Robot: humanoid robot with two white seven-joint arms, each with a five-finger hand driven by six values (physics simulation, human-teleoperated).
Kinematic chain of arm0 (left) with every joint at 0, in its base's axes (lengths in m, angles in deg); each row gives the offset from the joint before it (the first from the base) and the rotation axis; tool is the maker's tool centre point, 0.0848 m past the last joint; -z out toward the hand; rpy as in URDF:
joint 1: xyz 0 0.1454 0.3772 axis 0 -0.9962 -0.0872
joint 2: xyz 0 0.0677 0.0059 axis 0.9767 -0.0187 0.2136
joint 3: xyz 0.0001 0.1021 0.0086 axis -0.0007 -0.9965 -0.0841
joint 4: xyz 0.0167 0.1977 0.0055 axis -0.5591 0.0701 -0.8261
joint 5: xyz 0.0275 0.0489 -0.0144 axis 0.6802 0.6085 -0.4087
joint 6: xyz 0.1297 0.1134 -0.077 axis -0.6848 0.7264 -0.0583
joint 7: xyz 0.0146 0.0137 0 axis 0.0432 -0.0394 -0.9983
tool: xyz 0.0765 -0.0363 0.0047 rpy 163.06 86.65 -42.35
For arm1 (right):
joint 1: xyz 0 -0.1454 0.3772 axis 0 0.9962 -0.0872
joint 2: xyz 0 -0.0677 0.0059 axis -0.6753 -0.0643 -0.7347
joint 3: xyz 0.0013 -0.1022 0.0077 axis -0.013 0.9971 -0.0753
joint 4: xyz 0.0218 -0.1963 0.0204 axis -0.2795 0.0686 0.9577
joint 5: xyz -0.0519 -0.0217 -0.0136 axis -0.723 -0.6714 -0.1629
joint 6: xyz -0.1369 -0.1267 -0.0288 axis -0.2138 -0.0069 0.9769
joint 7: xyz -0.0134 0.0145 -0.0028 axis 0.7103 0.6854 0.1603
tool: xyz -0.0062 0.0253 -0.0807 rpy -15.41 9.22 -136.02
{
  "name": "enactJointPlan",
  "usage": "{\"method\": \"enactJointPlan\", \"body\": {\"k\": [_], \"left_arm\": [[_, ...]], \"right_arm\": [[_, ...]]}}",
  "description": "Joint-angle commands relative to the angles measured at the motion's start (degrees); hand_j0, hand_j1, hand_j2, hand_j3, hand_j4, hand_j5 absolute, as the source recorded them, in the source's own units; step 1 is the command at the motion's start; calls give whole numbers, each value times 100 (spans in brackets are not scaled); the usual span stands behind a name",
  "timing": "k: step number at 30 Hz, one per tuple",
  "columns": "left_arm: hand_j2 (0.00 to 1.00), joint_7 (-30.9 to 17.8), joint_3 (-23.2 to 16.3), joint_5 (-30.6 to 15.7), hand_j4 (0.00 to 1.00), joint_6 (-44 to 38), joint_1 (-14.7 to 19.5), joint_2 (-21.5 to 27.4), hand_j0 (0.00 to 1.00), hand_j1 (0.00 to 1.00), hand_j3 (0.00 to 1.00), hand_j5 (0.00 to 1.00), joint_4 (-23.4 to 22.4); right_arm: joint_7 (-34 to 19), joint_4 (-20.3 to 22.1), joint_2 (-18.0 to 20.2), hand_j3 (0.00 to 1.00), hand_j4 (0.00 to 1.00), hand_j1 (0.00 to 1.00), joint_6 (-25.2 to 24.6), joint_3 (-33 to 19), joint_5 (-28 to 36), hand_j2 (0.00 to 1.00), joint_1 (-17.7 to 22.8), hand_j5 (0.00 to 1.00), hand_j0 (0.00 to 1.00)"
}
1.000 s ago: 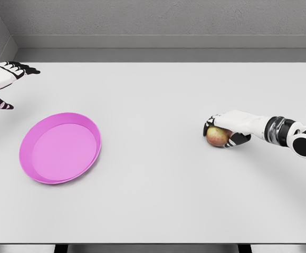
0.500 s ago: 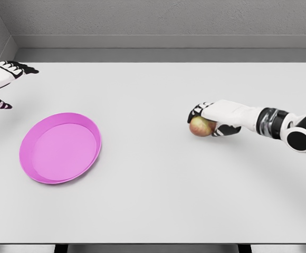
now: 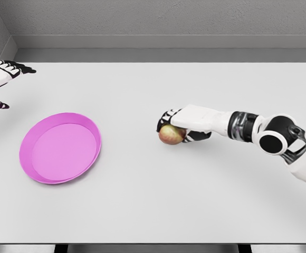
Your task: Put the apple on the plate with both arms
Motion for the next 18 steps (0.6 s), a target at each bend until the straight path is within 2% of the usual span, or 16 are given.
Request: {"method": "enactJointPlan", "body": {"k": [1, 9, 15, 16, 17, 18], "left_arm": [[100, 3, 7, -35, 100, -6, 0, 10, 100, 100, 100, 100, 1], [100, 3, 7, -35, 100, -6, 0, 10, 100, 100, 100, 100, 1], [100, 3, 7, -35, 100, -6, 0, 10, 100, 100, 100, 100, 1], [100, 3, 7, -35, 100, -6, 0, 10, 100, 100, 100, 100, 1], [100, 3, 7, -35, 100, -6, 0, 10, 100, 100, 100, 100, 1], [100, 3, 7, -35, 100, -6, 0, 10, 100, 100, 100, 100, 1]], "right_arm": [[11, -3, -190, 48, 48, 48, 0, 209, 8, 48, 0, 48, 48], [11, -29, -489, 48, 48, 48, -61, 517, 25, 48, -150, 48, 48], [11, -73, -533, 48, 48, 48, -96, 587, 25, 48, -220, 48, 48], [20, -91, -541, 56, 56, 56, -114, 587, 25, 56, -220, 56, 56], [38, -82, -541, 96, 96, 96, -298, 587, 25, 96, -220, 96, 96], [46, -73, -594, 100, 100, 100, -527, 596, 34, 100, -229, 100, 100]]}}
